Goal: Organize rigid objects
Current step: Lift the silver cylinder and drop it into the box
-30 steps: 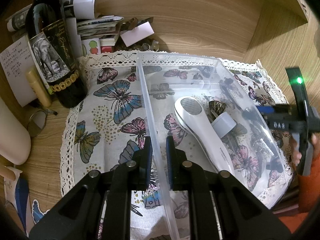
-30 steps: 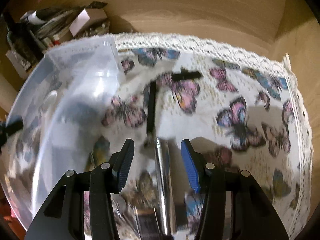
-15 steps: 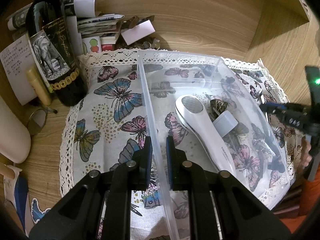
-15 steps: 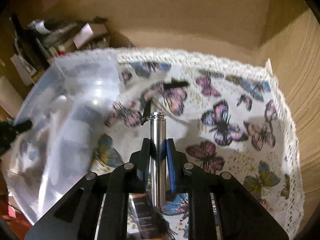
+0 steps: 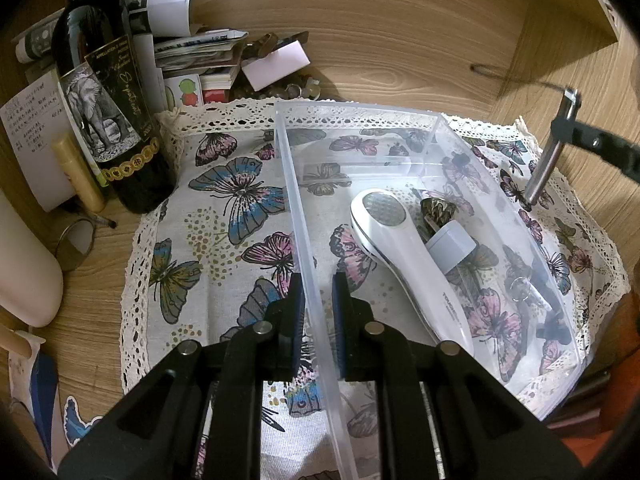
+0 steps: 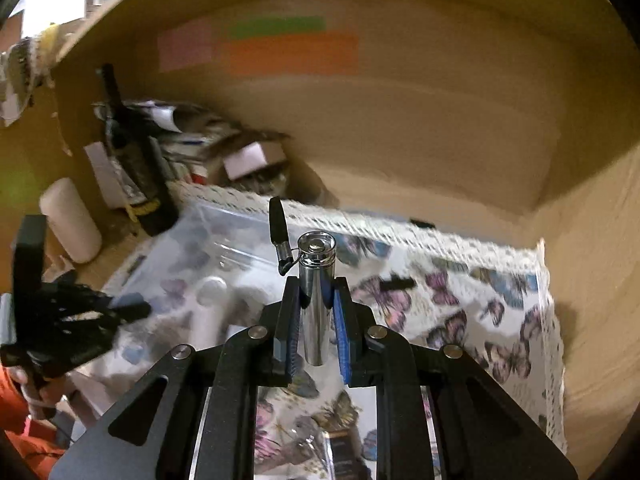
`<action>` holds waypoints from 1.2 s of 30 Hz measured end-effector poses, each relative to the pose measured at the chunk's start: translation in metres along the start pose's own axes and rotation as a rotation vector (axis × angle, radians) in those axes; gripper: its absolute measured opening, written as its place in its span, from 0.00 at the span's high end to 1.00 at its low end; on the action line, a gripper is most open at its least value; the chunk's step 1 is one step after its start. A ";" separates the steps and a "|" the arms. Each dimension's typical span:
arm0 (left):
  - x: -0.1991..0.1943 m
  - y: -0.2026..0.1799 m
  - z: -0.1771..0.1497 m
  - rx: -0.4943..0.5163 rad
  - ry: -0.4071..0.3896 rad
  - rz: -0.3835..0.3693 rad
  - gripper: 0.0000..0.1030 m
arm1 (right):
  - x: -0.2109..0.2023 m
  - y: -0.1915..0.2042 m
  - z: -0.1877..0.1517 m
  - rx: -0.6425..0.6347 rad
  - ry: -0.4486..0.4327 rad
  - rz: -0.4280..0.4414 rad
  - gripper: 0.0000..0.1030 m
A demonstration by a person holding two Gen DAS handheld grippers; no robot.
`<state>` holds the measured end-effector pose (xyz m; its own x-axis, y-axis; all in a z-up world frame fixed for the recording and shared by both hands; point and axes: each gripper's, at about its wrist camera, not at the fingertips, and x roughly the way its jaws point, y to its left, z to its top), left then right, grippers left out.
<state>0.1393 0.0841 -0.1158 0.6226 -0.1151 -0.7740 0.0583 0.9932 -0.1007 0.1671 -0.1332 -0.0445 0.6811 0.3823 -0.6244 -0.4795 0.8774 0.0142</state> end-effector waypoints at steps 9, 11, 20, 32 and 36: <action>0.000 0.000 0.000 0.000 0.000 -0.001 0.88 | 0.002 0.033 0.002 -0.071 0.022 0.120 0.86; 0.000 0.000 0.000 0.002 -0.001 -0.001 0.88 | 0.003 0.038 -0.002 -0.082 0.026 0.127 0.85; -0.003 -0.001 0.001 0.000 -0.009 -0.004 0.88 | 0.004 0.049 -0.010 -0.097 0.070 0.168 0.85; -0.004 -0.001 0.001 -0.002 -0.010 -0.006 0.88 | 0.045 0.061 -0.016 -0.110 0.174 0.162 0.85; -0.004 -0.002 0.001 -0.002 -0.009 -0.006 0.88 | 0.045 0.061 -0.011 -0.117 0.165 0.151 0.75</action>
<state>0.1377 0.0830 -0.1123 0.6295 -0.1213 -0.7674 0.0609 0.9924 -0.1069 0.1626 -0.0654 -0.0801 0.5017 0.4455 -0.7415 -0.6361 0.7709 0.0328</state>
